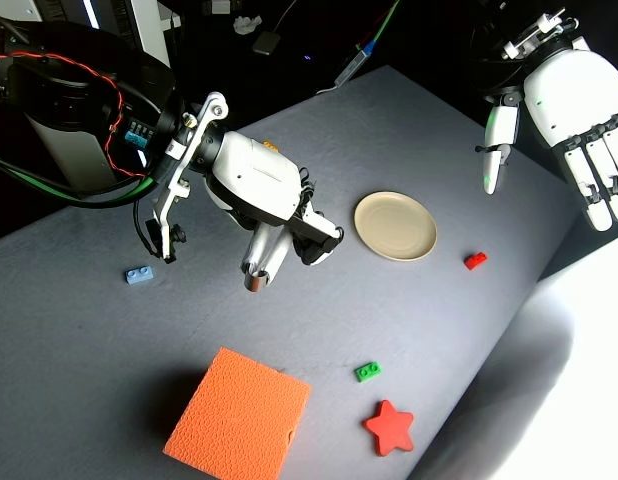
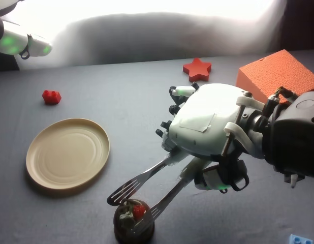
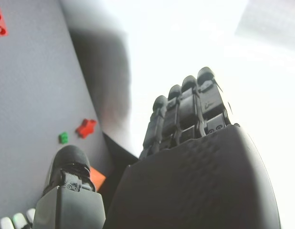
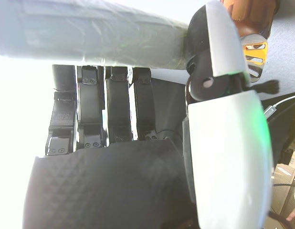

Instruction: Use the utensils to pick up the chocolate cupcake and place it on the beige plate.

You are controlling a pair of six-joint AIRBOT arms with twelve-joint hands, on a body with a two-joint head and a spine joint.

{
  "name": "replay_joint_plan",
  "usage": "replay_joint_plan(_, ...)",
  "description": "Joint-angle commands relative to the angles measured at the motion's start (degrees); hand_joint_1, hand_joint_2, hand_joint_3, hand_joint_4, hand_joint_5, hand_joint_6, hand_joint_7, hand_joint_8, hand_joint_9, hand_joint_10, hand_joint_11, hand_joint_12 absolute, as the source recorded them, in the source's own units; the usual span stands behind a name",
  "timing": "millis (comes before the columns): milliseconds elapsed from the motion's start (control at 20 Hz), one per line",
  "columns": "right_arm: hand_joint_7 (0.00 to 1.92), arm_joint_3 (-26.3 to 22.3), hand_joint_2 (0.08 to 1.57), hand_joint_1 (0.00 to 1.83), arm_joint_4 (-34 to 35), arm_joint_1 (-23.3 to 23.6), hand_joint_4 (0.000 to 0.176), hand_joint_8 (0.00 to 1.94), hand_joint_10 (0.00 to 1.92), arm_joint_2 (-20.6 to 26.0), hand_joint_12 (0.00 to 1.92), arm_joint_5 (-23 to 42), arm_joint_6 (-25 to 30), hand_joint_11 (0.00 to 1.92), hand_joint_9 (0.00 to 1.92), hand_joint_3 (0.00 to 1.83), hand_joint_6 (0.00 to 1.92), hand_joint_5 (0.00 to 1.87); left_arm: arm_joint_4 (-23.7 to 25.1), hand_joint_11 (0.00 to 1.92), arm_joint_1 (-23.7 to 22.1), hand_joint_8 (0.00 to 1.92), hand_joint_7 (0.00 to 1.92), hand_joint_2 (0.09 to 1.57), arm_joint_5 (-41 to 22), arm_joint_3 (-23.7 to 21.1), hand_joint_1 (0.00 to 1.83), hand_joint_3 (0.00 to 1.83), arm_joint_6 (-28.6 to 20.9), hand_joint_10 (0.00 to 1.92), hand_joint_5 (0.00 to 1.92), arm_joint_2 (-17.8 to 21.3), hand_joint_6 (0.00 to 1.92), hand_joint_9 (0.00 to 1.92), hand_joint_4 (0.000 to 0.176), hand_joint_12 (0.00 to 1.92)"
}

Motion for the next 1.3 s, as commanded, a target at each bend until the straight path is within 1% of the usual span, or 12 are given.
replay_joint_plan(0, 0.83, 0.0, 1.06, 1.01, -2.3, 0.1, 0.000, 0.00, 0.52, 0.1, 1.55, -0.5, -0.2, 0.05, 0.53, 0.00, 0.00, 0.79, 1.0, 0.00, -1.0, 0.00, 0.00, 1.14, 0.2, 0.1, 0.03, 0.00, 0.3, 0.00, 0.00, 0.6, 0.00, 0.00, 0.000, 0.00)
replay_joint_plan(50, 0.83, 0.0, 1.06, 1.00, -2.3, 0.1, 0.000, 0.00, 0.52, 0.1, 1.55, -0.5, -0.2, 0.05, 0.54, 0.00, 0.00, 0.78, 1.0, 0.00, -1.0, 0.00, 0.00, 1.14, 0.2, 0.1, 0.05, 0.00, 0.3, 0.00, 0.00, 0.6, 0.00, 0.00, 0.000, 0.00)
replay_joint_plan(350, 0.83, -0.1, 1.06, 0.98, -2.3, -0.2, 0.000, 0.00, 0.52, 0.1, 1.55, -0.6, -0.3, 0.06, 0.54, 0.00, 0.00, 0.77, 1.0, 0.00, -1.0, 0.00, 0.00, 1.14, 0.2, 0.0, 0.06, 0.00, 0.3, 0.00, 0.00, 0.6, 0.00, 0.00, 0.000, 0.00)
replay_joint_plan(450, 0.81, 0.0, 1.08, 0.95, -2.3, -0.2, 0.000, 0.00, 0.51, 0.0, 1.54, -0.6, -0.5, 0.03, 0.52, 0.01, 0.00, 0.75, 1.0, 0.00, -1.0, 0.00, 0.00, 1.14, 0.2, 0.0, 0.08, 0.00, 0.3, 0.00, 0.00, 0.6, 0.00, 0.00, 0.000, 0.00)
replay_joint_plan(650, 0.81, 0.0, 1.06, 0.99, -2.4, -0.3, 0.000, 0.00, 0.52, 0.0, 1.54, -0.6, -0.6, 0.06, 0.53, 0.00, 0.00, 0.76, 1.0, 0.00, -1.1, 0.00, 0.00, 1.14, 0.2, -0.1, 0.04, 0.00, 0.3, 0.00, 0.00, 0.7, 0.00, 0.00, 0.000, 0.00)
replay_joint_plan(750, 0.82, 0.0, 1.07, 0.98, -2.4, -0.3, 0.000, 0.01, 0.53, 0.0, 1.55, -0.6, -0.7, 0.06, 0.55, 0.00, 0.01, 0.77, 1.0, 0.00, -1.1, 0.00, 0.00, 1.13, 0.2, -0.1, 0.09, 0.00, 0.3, 0.00, 0.02, 0.7, 0.01, 0.00, 0.000, 0.00)
replay_joint_plan(850, 0.83, 0.0, 1.07, 0.98, -2.4, -0.3, 0.000, 0.01, 0.54, 0.0, 1.55, -0.6, -0.7, 0.06, 0.55, 0.00, 0.01, 0.77, 1.0, 0.00, -1.1, 0.00, 0.00, 1.13, 0.2, 0.0, 0.09, 0.00, 0.3, 0.00, 0.02, 0.7, 0.01, 0.00, 0.000, 0.00)
replay_joint_plan(1050, 0.80, 0.0, 1.07, 0.95, -2.4, -0.5, 0.000, 0.00, 0.58, -0.1, 1.56, -0.6, -0.7, 0.05, 0.51, 0.00, 0.00, 0.71, 1.0, 0.00, -1.1, 0.00, 0.00, 1.14, 0.2, -0.1, 0.07, 0.00, 0.3, 0.00, 0.00, 0.6, 0.00, 0.00, 0.000, 0.00)
replay_joint_plan(1150, 0.79, 0.0, 1.08, 0.93, -3.3, -0.8, 0.000, 0.00, 0.59, -0.2, 1.57, -0.6, -0.5, 0.06, 0.50, 0.00, 0.00, 0.71, 1.0, 0.00, -1.1, 0.00, 0.00, 1.14, 0.2, 0.0, 0.04, 0.00, 0.3, 0.00, 0.00, 0.6, 0.00, 0.00, 0.000, 0.00)
replay_joint_plan(1250, 0.80, 0.0, 1.08, 0.93, -5.3, -1.2, 0.000, 0.01, 0.59, -0.4, 1.57, -0.6, 0.5, 0.07, 0.50, 0.00, 0.01, 0.72, 1.0, 0.00, -1.1, 0.00, 0.00, 1.14, 0.2, 0.0, 0.06, 0.00, 0.3, 0.00, 0.01, 0.6, 0.00, 0.00, 0.000, 0.00)
